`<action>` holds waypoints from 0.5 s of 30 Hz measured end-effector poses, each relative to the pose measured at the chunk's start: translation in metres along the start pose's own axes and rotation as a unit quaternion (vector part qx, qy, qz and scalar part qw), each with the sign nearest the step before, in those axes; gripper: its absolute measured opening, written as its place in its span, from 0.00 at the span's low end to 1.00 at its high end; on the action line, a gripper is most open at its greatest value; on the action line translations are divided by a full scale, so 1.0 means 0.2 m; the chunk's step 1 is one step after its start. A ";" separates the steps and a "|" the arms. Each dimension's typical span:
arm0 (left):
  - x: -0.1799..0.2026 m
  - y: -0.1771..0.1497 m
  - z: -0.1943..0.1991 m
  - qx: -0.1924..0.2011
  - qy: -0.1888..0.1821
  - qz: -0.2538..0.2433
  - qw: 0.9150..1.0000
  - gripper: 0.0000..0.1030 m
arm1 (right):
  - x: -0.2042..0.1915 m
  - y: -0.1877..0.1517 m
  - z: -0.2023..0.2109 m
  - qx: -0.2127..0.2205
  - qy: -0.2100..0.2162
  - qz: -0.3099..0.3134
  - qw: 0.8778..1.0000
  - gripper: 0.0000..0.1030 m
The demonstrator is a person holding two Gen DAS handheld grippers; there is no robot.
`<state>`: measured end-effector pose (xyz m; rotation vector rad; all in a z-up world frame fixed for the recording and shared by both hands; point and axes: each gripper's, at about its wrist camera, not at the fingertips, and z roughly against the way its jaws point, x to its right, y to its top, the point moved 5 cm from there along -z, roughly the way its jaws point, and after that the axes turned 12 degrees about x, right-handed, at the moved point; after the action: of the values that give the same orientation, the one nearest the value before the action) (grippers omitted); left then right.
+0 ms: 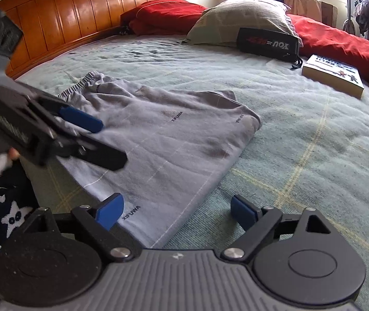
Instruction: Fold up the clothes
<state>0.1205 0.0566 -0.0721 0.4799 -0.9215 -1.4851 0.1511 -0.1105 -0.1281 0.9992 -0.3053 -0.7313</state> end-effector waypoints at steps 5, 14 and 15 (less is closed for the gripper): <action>0.03 -0.07 0.03 -0.014 -0.006 -0.017 1.000 0.97 | 0.00 0.00 0.02 0.002 -0.006 -0.004 1.000 0.91; -0.05 -0.09 0.14 0.006 0.020 -0.020 1.000 0.97 | 0.00 0.09 0.11 0.039 0.003 -0.002 0.999 0.93; -0.08 -0.09 0.15 0.008 0.026 -0.013 1.000 0.97 | 0.00 0.11 0.12 0.048 0.011 -0.005 0.999 0.94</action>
<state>0.0895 0.0789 -0.0716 0.5416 -0.8907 -1.4836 0.1467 -0.1193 -0.0963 1.1004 -0.3194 -0.7188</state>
